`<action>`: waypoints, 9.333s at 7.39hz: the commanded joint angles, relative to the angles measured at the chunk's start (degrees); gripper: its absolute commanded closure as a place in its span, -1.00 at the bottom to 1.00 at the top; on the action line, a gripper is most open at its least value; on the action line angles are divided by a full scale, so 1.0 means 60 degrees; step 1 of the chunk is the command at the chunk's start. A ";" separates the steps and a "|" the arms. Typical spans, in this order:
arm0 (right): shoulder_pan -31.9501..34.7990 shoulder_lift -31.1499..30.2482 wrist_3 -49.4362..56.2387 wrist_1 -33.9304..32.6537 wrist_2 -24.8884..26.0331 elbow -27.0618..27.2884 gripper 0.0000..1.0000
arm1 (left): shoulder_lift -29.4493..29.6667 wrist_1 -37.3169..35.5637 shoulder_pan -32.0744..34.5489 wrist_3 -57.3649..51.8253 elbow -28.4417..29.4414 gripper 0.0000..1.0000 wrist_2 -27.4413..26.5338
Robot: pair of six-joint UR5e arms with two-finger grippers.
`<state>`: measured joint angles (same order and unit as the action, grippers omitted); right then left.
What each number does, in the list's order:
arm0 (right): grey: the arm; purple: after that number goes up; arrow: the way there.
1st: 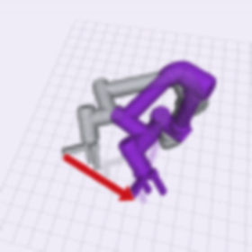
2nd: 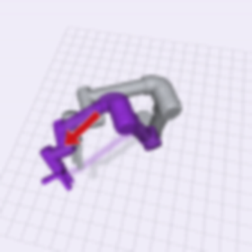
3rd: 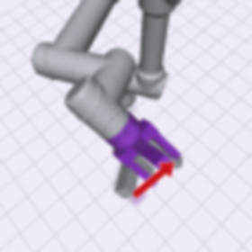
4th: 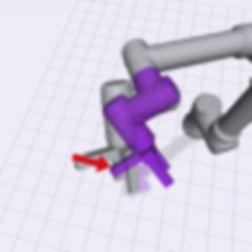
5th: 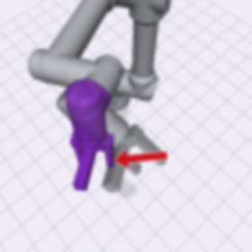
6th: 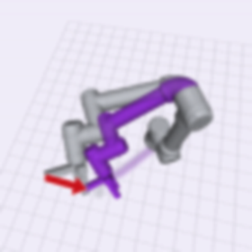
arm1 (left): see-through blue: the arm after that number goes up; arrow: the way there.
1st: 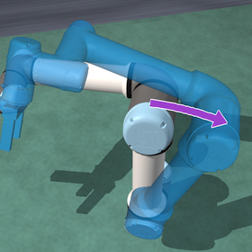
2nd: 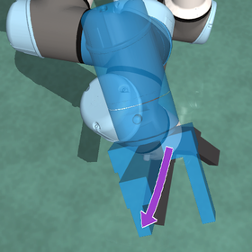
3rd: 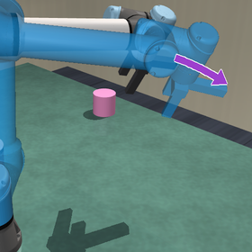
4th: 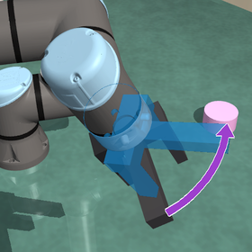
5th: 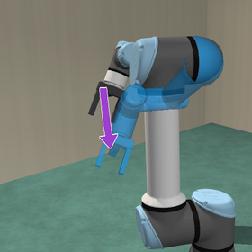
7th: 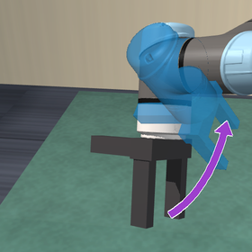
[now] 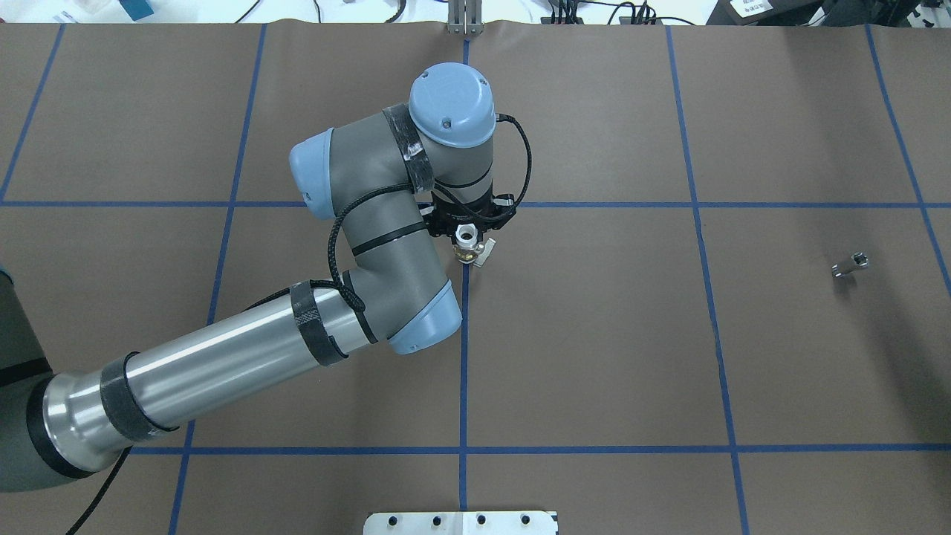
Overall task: Assemble PPR valve and pipe with both arms
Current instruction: 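Lower the pipe piece upright onto the table center with the left gripper, then open the left gripper and lift it away from the pipe piece, then lower the right gripper onto the chrome elbow fitting and grasp it, then carry the chrome fitting above the pipe with right gripper while left arm retracts, then lower and press the chrome fitting onto the pipe piece with the right gripper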
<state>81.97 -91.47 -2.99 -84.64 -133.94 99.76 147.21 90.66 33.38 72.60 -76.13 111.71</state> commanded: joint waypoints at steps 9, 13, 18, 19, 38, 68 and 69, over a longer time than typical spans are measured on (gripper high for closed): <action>-0.0388 -0.0296 -0.0029 0.0000 0.0014 -0.0015 -1.00 | -0.2974 -0.0492 0.0367 0.0030 -0.4624 -0.51 0.0088; -0.2669 -0.0078 -0.2901 0.0957 0.1180 -0.0204 -0.98 | -0.3836 -0.0477 0.0852 -0.0015 -0.4948 -0.51 0.0103; -0.3437 0.0274 -0.6138 0.3296 0.1099 -0.1495 -0.88 | -0.3866 -0.0462 0.0852 -0.0014 -0.4962 -0.51 0.0103; -0.3437 0.0231 -0.6080 0.3296 0.1113 -0.1523 -0.87 | -0.3851 -0.0462 0.0852 -0.0014 -0.4962 -0.51 0.0103; -0.5981 0.7430 -1.2575 -0.0468 0.2089 -0.1185 1.00 | -0.6837 -0.0287 0.2475 -0.5034 -0.5988 -0.54 0.0249; -0.7729 0.8975 -1.3345 -0.1435 0.3442 -0.2476 1.00 | -0.7396 0.0856 0.4690 -0.7939 -0.4787 -0.72 0.2285; -0.7729 0.8975 -1.3345 -0.1421 0.3442 -0.2519 1.00 | -0.7396 0.0856 0.4690 -0.7939 -0.4787 -0.72 0.2271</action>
<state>35.60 -37.61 -83.06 -93.24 -113.29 84.93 102.83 95.80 61.52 24.96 -104.85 125.37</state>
